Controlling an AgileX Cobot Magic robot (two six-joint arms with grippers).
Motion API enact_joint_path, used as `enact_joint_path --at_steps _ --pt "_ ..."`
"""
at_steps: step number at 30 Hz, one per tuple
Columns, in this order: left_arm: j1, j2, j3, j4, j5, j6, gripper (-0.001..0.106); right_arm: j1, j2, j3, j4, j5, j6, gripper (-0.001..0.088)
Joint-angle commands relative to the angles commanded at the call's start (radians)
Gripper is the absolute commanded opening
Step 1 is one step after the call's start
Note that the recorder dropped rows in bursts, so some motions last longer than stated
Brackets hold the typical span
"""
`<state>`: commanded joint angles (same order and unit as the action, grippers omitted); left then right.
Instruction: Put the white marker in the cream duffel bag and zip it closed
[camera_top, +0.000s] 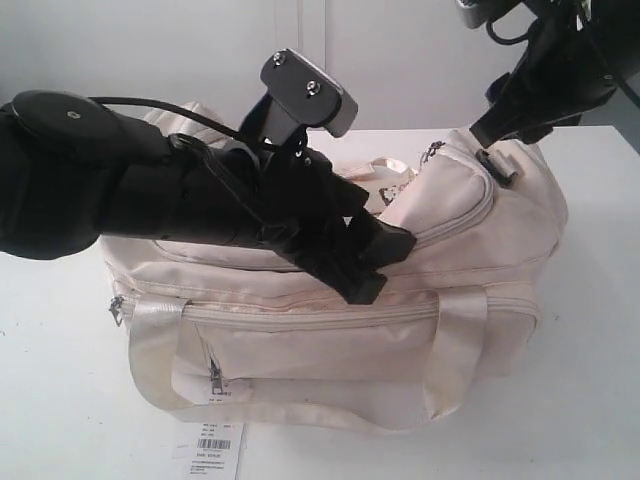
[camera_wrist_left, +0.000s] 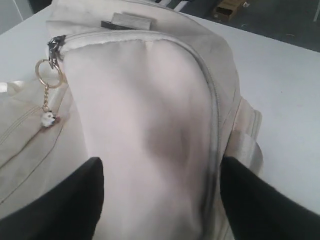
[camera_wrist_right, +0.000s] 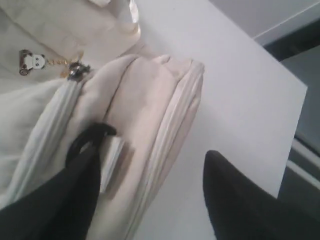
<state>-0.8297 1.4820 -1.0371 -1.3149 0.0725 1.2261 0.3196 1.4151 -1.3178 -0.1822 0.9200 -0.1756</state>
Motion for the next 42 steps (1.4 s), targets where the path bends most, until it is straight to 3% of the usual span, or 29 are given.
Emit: enact_joint_path --at_steps 3,7,9,11,13,14,17,20,22,29,34,36,42 --pt "0.006 -0.029 0.000 0.000 0.000 -0.059 0.071 0.000 -0.032 0.000 0.109 0.049 -0.033 0.0460" --pt "0.025 -0.088 0.000 0.033 0.022 -0.059 0.070 0.000 -0.073 0.040 0.352 0.113 -0.185 0.0274" --pt "0.051 -0.124 0.000 0.115 0.093 -0.060 0.061 0.000 -0.088 0.061 0.428 0.151 -0.253 0.0148" --pt "0.081 -0.160 0.000 0.202 0.229 -0.060 0.041 0.000 -0.110 0.070 0.506 0.171 -0.299 0.0017" --pt "0.111 -0.205 0.000 0.375 0.470 -0.100 0.010 0.000 -0.139 0.076 0.697 0.241 -0.417 0.0000" --pt "0.110 -0.215 0.000 0.436 0.529 -0.129 0.002 0.000 -0.139 0.076 0.740 0.269 -0.439 0.0000" --pt "0.110 -0.239 0.000 0.692 0.779 -0.345 0.000 0.008 -0.137 0.102 0.823 0.301 -0.454 0.0000" --pt "0.110 -0.249 0.004 0.850 0.916 -0.526 0.000 0.055 -0.137 0.157 0.805 0.301 -0.480 0.0000" --pt "0.110 -0.280 0.024 0.952 0.930 -0.633 0.000 0.084 -0.139 0.187 0.718 0.301 -0.480 0.0000" --pt "0.110 -0.378 0.039 1.287 0.950 -0.929 0.000 0.078 -0.199 0.194 0.318 0.301 -0.357 0.0000" --pt "0.113 -0.412 0.039 1.539 0.975 -1.110 0.000 0.014 -0.228 0.194 0.255 0.301 -0.359 0.0000" --pt "0.138 -0.414 0.039 1.581 0.970 -1.142 0.000 -0.024 -0.224 0.198 0.225 0.301 -0.359 0.0000" --pt "0.322 -0.414 0.039 1.546 0.944 -1.140 0.000 -0.186 -0.204 0.202 0.197 0.227 -0.240 0.0000"
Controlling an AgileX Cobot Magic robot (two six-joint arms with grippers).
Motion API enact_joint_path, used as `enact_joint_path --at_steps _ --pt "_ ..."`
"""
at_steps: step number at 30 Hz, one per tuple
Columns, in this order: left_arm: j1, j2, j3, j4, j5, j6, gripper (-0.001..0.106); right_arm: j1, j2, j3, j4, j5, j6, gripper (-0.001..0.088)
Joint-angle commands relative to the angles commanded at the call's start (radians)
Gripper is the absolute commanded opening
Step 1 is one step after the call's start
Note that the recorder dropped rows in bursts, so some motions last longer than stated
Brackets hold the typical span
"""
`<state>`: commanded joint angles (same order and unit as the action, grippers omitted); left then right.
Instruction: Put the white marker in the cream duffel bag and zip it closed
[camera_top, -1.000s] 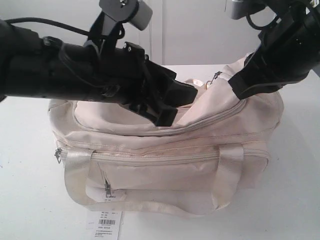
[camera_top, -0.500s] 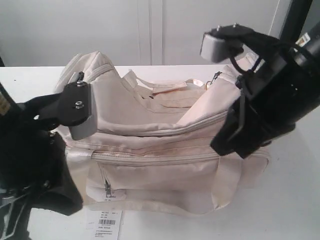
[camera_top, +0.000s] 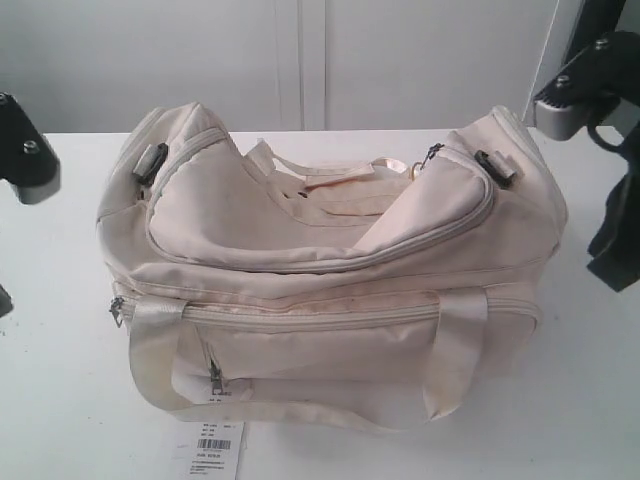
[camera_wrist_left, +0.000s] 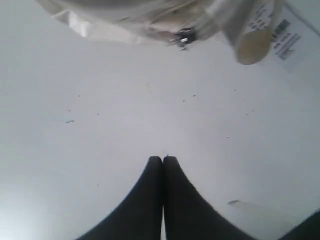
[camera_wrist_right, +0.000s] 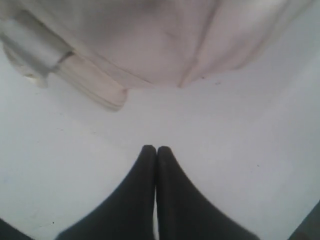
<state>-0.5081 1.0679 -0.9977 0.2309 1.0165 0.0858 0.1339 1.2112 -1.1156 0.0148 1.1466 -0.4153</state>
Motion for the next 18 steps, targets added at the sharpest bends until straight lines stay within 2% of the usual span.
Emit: enact_joint_path --at_steps 6,9,12,18 --pt "0.154 -0.019 0.000 -0.243 0.000 0.130 0.000 -0.126 -0.025 0.009 -0.015 -0.084 0.137 0.0000" --pt "0.200 -0.054 0.000 -0.252 -0.007 0.128 0.000 -0.159 -0.098 0.040 -0.025 -0.174 0.176 0.0000" --pt "0.230 -0.105 0.002 -0.257 -0.035 0.104 0.000 -0.168 -0.191 0.075 -0.029 -0.251 0.194 0.0000" --pt "0.247 -0.229 0.062 -0.257 -0.212 0.033 0.000 -0.168 -0.366 0.152 -0.029 -0.376 0.194 0.0000"
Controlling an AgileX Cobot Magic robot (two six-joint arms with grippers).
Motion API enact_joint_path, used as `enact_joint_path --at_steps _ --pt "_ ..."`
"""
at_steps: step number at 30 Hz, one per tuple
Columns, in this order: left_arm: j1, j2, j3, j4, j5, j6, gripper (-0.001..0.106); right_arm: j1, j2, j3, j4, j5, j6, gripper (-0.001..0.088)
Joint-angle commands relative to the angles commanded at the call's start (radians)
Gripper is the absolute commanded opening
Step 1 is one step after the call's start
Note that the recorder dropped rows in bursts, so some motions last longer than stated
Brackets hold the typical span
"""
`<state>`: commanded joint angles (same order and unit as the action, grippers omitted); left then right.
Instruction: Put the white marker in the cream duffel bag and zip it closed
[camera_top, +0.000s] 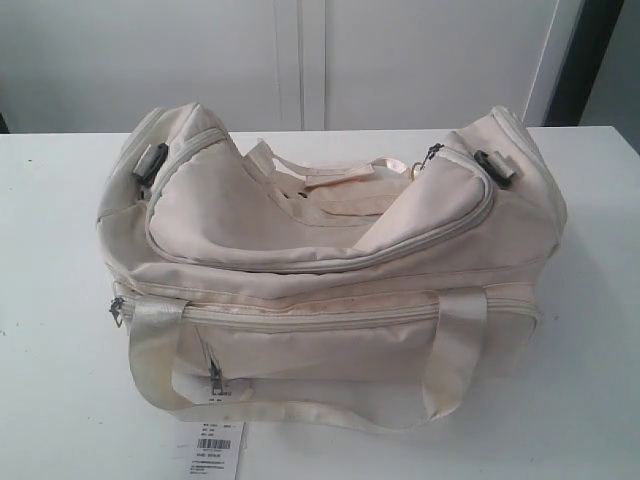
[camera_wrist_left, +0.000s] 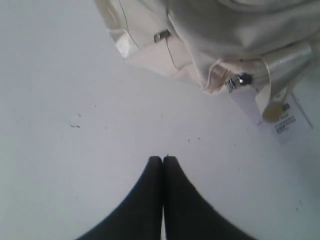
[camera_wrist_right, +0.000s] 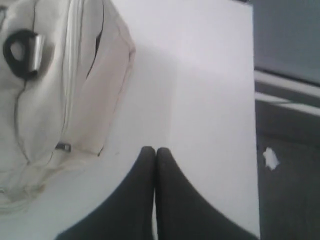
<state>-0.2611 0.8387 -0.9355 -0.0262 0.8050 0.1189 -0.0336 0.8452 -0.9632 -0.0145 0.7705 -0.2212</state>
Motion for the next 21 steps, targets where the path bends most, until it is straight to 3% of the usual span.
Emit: enact_joint_path --at_steps 7,21 --pt "0.000 -0.150 0.137 0.000 -0.161 -0.072 0.000 0.000 -0.160 0.093 0.015 -0.112 0.002 0.0000" --pt "0.000 -0.400 0.290 0.000 -0.213 -0.105 0.000 0.000 -0.365 0.255 0.041 -0.225 0.019 0.0000"
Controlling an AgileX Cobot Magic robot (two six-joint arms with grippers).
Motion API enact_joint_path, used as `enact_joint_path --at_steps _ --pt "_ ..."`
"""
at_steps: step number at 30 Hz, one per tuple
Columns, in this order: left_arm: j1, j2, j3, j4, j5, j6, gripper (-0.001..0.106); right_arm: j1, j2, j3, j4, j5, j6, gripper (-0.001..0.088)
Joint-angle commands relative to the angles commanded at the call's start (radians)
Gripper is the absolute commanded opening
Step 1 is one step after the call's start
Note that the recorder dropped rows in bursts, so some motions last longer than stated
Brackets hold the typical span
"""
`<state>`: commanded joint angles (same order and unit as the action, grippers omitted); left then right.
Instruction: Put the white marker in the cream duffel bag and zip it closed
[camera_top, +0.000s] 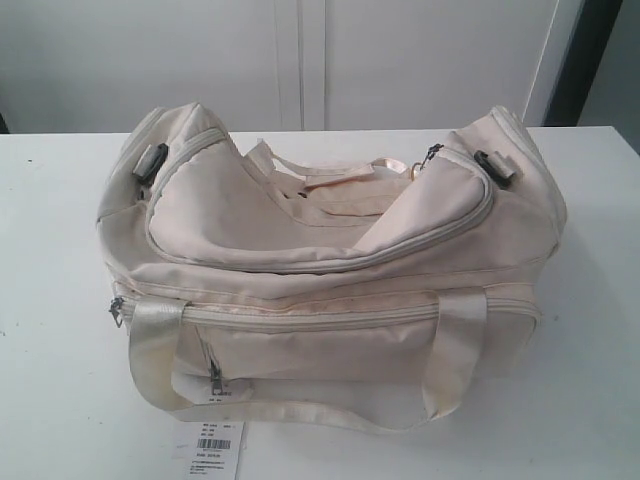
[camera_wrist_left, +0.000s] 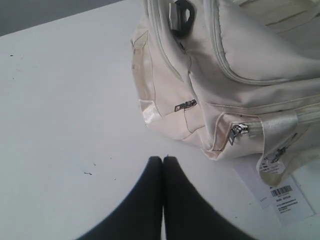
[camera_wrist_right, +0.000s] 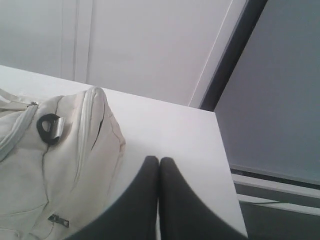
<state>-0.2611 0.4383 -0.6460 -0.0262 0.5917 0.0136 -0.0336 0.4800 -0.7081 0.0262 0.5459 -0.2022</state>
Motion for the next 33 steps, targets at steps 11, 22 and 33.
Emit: enact_joint_path --at_steps 11,22,33 --pt "0.000 -0.130 0.009 0.005 -0.025 0.000 0.000 0.000 -0.180 0.106 0.011 -0.124 0.023 0.0000" --pt "0.000 -0.151 0.009 0.005 -0.022 0.007 0.000 0.000 -0.202 0.116 0.011 -0.100 0.023 0.0000" --pt "0.000 -0.151 0.009 0.005 -0.022 0.007 0.000 0.000 -0.202 0.116 0.011 -0.100 0.023 0.0000"
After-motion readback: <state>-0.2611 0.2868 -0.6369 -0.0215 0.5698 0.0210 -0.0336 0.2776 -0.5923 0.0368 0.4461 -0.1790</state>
